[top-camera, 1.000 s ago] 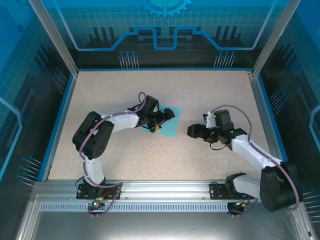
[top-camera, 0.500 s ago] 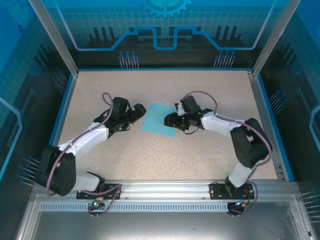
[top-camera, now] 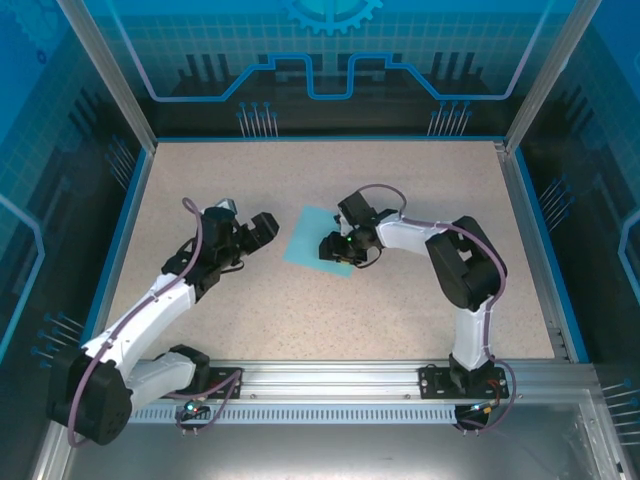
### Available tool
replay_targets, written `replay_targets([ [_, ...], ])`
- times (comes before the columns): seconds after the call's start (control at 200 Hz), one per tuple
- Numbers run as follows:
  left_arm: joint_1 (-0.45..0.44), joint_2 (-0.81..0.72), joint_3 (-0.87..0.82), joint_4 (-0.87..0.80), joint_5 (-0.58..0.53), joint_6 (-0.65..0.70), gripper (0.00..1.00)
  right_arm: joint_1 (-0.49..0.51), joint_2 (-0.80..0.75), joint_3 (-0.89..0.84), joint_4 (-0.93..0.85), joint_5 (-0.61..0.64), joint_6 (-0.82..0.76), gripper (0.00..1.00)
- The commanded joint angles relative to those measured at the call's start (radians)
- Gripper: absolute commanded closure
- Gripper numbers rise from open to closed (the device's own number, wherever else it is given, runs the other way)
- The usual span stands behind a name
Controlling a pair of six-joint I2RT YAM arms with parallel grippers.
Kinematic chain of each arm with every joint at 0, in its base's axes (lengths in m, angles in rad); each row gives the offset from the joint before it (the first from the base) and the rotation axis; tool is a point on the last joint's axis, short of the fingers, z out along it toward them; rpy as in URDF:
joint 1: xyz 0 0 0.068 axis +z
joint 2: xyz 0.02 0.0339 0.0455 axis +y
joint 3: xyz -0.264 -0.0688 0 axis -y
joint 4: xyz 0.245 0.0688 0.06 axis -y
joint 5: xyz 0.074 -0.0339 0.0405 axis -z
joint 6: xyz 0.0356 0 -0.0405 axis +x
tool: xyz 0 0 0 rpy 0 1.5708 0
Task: Fold a paper plane with a square sheet of paper (pick it up from the middle)
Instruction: Move the square sheet of paper to the center of the table.
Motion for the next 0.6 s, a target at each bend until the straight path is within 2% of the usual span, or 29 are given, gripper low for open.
replay_targets([
  [0.0,0.008,-0.035,-0.024,0.035,0.036,0.042,0.02,-0.009,-0.037,-0.106,-0.145,0.038,-0.095,0.48],
  [0.175,0.008,-0.059,-0.008,0.031,0.134,0.041,0.01,-0.055,-0.135,-0.189,-0.231,0.075,-0.23,0.47],
  [0.355,0.008,-0.083,-0.026,0.026,0.229,0.043,0.01,-0.102,-0.192,-0.109,-0.384,0.155,-0.32,0.45],
  [0.44,0.006,-0.092,-0.031,0.007,0.244,0.055,0.02,-0.096,-0.207,-0.06,-0.4,0.102,-0.329,0.45],
  [0.595,0.007,-0.153,-0.077,-0.024,0.212,0.072,0.02,-0.029,-0.196,-0.018,-0.269,-0.031,-0.232,0.44],
])
